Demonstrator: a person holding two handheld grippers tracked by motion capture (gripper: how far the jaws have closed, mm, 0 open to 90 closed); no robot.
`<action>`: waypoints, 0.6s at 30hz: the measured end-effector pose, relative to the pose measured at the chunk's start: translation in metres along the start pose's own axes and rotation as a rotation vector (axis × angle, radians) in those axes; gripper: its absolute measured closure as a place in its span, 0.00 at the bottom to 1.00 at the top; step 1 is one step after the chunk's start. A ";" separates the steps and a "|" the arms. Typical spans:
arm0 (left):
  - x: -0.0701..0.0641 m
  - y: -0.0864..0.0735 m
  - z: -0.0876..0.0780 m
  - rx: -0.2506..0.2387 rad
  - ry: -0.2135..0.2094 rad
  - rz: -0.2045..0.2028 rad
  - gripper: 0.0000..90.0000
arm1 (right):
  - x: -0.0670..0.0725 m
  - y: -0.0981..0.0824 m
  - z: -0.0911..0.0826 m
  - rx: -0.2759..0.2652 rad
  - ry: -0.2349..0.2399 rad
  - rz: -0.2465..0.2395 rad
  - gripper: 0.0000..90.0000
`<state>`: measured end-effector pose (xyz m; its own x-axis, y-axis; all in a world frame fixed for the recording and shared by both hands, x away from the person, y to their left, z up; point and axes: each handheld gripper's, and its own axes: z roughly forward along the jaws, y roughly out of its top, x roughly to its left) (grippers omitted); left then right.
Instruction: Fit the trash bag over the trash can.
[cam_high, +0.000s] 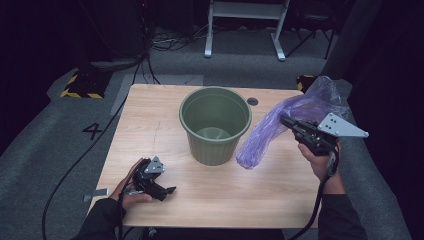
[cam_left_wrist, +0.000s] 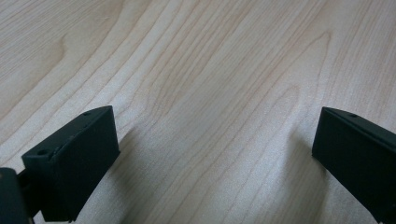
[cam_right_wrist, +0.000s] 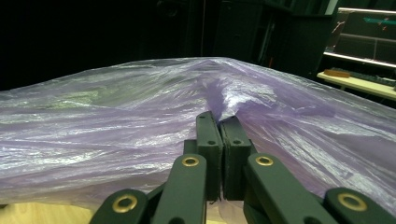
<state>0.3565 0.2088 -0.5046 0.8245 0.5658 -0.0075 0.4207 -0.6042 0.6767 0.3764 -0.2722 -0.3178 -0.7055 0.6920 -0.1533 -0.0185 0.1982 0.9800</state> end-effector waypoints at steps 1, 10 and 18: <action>0.000 0.000 0.000 0.003 -0.001 0.001 0.00 | -0.001 0.001 0.001 -0.005 0.002 0.006 0.98; 0.000 0.004 -0.008 -0.031 0.005 0.010 0.18 | -0.006 0.009 0.011 -0.017 -0.024 0.002 0.98; 0.001 0.006 -0.016 -0.073 0.076 0.019 0.18 | -0.009 0.016 0.024 -0.035 -0.086 0.020 0.98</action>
<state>0.3537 0.2145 -0.4882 0.7998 0.5972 0.0602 0.3739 -0.5742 0.7283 0.3992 -0.2582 -0.3043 -0.6424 0.7529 -0.1430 -0.0311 0.1608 0.9865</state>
